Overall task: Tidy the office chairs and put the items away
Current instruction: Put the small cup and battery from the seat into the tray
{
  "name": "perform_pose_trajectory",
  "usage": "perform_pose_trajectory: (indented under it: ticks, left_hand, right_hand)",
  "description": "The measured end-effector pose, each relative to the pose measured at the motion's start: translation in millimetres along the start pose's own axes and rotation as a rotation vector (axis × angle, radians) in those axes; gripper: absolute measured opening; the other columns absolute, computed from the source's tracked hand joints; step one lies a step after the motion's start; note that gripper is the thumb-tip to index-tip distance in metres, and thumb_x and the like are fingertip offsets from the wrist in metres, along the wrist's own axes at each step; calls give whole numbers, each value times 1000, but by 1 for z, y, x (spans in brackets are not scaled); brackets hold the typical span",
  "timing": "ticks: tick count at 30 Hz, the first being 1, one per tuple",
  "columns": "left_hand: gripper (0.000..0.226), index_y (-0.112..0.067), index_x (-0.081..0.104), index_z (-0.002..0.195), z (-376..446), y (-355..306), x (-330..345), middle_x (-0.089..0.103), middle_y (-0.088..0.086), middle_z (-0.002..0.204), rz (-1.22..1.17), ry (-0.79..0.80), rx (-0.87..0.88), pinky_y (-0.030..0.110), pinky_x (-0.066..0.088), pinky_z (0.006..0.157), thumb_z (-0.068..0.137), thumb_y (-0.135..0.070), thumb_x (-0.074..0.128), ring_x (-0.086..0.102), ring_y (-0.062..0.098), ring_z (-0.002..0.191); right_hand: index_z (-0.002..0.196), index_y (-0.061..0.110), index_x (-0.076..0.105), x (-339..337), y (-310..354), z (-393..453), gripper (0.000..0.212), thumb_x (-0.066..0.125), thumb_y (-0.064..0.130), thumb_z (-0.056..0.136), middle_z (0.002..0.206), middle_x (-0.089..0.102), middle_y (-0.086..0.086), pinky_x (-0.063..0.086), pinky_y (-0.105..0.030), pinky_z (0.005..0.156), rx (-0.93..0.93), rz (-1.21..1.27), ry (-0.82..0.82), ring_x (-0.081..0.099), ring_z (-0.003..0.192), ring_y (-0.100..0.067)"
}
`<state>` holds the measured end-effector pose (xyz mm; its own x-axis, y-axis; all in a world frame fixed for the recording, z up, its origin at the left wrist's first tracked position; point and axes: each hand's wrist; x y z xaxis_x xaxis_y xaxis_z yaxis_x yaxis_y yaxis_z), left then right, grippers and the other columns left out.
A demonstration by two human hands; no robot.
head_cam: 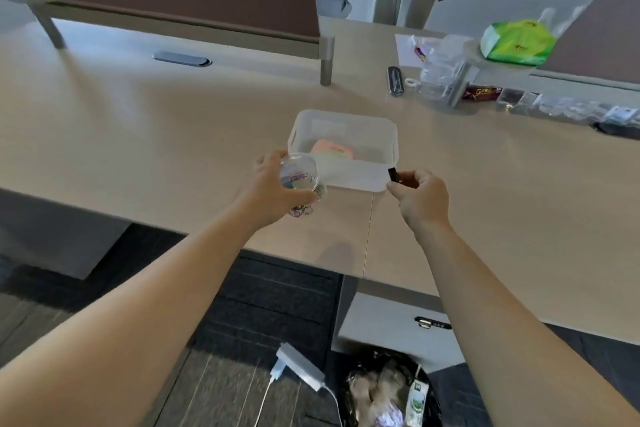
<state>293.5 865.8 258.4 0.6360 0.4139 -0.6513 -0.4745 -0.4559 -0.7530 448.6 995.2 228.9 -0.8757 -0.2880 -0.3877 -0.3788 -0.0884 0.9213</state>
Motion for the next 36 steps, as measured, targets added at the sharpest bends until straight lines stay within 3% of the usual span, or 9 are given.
perform_pose_trajectory:
  ticks: [4, 6, 10, 14, 17, 22, 30, 33, 36]
  left_hand:
    - [76, -16, 30, 138, 47, -6, 9, 32, 8, 142, -54, 8, 9, 23, 29, 84, 74, -22, 72, 39, 23, 123]
    - [77, -15, 33, 136, 72, -10, 18, 34, 11, 139, -93, -13, 24, 23, 28, 88, 71, -18, 75, 39, 25, 124]
    - [77, -12, 37, 134, 113, -22, 39, 38, 14, 135, -62, -16, 35, 26, 32, 94, 68, -17, 77, 42, 27, 120]
    - [79, -12, 38, 133, 154, -32, 54, 40, 12, 135, -45, -4, 34, 35, 37, 99, 66, -20, 79, 46, 29, 120]
    - [83, -13, 33, 137, 177, -41, 65, 38, 10, 141, 28, 59, 40, 38, 35, 103, 68, -27, 77, 42, 28, 126]
    - [85, -11, 28, 140, 215, -51, 95, 35, 11, 145, 203, 205, 44, 38, 33, 104, 71, -35, 73, 36, 30, 130]
    - [87, -13, 22, 142, 249, -45, 139, 27, 12, 143, 418, 397, 106, 34, 33, 102, 72, -29, 73, 35, 31, 129]
    - [88, -13, 19, 143, 252, -45, 144, 24, 14, 146, 434, 400, 167, 37, 29, 107, 74, -26, 72, 30, 33, 131]
    - [80, -14, 23, 142, 248, -46, 138, 26, 12, 146, 458, 302, 212, 38, 27, 107, 77, -27, 68, 27, 32, 131]
  right_hand:
    - [101, -1, 63, 2, -8, 32, 22, 59, 8, 82, 84, 58, -6, 39, -26, 66, 48, 26, -76, 50, 76, -22]
    - [98, 1, 63, 1, -13, 52, 19, 59, 8, 81, 77, 56, -2, 38, -27, 64, 65, 37, -92, 50, 76, -22]
    - [97, 2, 63, 3, -21, 94, 18, 60, 9, 80, 84, 57, -5, 41, -31, 73, 94, 54, -88, 50, 78, -22]
    - [94, 4, 63, 6, -25, 135, 16, 61, 11, 80, 70, 53, 6, 40, -30, 70, 113, 75, -83, 49, 74, -20]
    - [96, 5, 63, 3, -32, 157, 16, 60, 9, 81, 69, 52, 9, 40, -24, 64, 129, 84, -82, 48, 70, -17]
    - [86, 15, 58, -6, -49, 180, 11, 61, 6, 80, 72, 54, 8, 47, -38, 83, 161, 96, -105, 53, 82, -20]
    - [87, 13, 59, -12, -77, 190, 12, 61, 3, 80, 73, 56, 9, 48, -36, 86, 219, 145, -129, 54, 81, -18]
    - [86, 13, 59, -9, -79, 191, 12, 61, 3, 80, 73, 55, 8, 49, -39, 87, 224, 129, -133, 54, 81, -18]
    - [86, 14, 59, -5, -71, 191, 12, 61, 4, 80, 72, 55, 9, 49, -39, 86, 218, 111, -119, 53, 81, -18]
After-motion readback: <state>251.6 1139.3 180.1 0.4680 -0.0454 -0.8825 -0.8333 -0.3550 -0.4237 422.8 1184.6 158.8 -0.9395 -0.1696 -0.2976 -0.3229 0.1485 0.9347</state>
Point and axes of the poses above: each hand's wrist, its own z-axis towards the middle knuckle, its own x-axis out of the palm, y = z × x
